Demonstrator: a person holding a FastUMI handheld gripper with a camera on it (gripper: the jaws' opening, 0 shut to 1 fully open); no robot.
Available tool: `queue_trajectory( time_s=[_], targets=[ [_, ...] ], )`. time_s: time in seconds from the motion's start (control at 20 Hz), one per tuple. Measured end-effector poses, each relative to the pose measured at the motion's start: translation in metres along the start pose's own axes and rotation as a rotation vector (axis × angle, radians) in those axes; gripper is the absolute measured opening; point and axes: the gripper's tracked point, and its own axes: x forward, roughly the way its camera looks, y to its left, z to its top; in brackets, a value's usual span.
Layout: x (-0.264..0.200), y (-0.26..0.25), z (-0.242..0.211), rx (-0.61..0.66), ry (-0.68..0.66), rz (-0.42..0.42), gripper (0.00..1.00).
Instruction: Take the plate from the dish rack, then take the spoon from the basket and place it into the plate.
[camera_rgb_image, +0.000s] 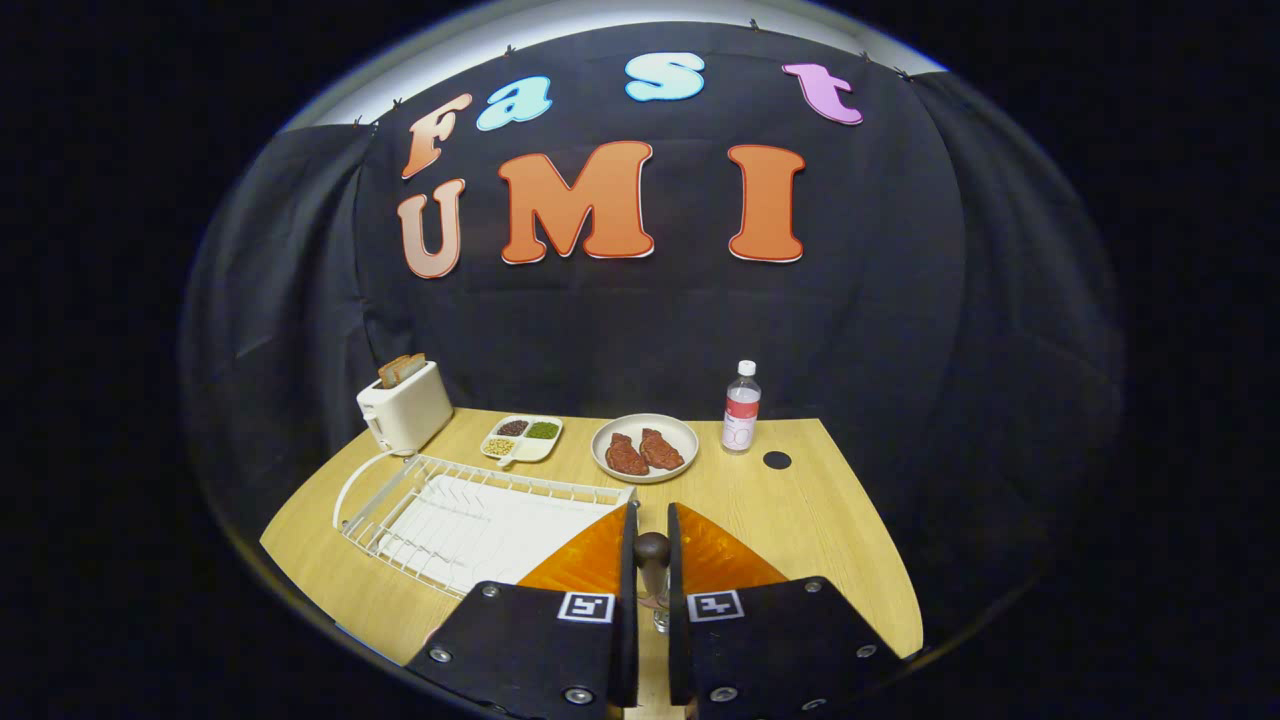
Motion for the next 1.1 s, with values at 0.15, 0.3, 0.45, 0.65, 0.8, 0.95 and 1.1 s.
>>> queue_trajectory(
  time_s=[0.15, 0.3, 0.45, 0.65, 0.8, 0.95, 1.1],
  targets=[
    [-0.009, 0.022, 0.002, -0.009, -0.008, 0.066, 0.12],
    [-0.015, 0.049, -0.007, -0.029, 0.007, 0.143, 0.12],
    [-0.018, 0.072, -0.016, -0.068, 0.021, 0.195, 0.12],
    [-0.023, 0.104, -0.032, -0.076, 0.052, 0.272, 0.12],
    [-0.024, 0.125, -0.048, -0.088, 0.079, 0.317, 0.12],
    [-0.023, 0.145, -0.066, -0.102, 0.107, 0.359, 0.12],
    [-0.023, 0.166, -0.087, -0.137, 0.144, 0.401, 0.12]
  ],
)
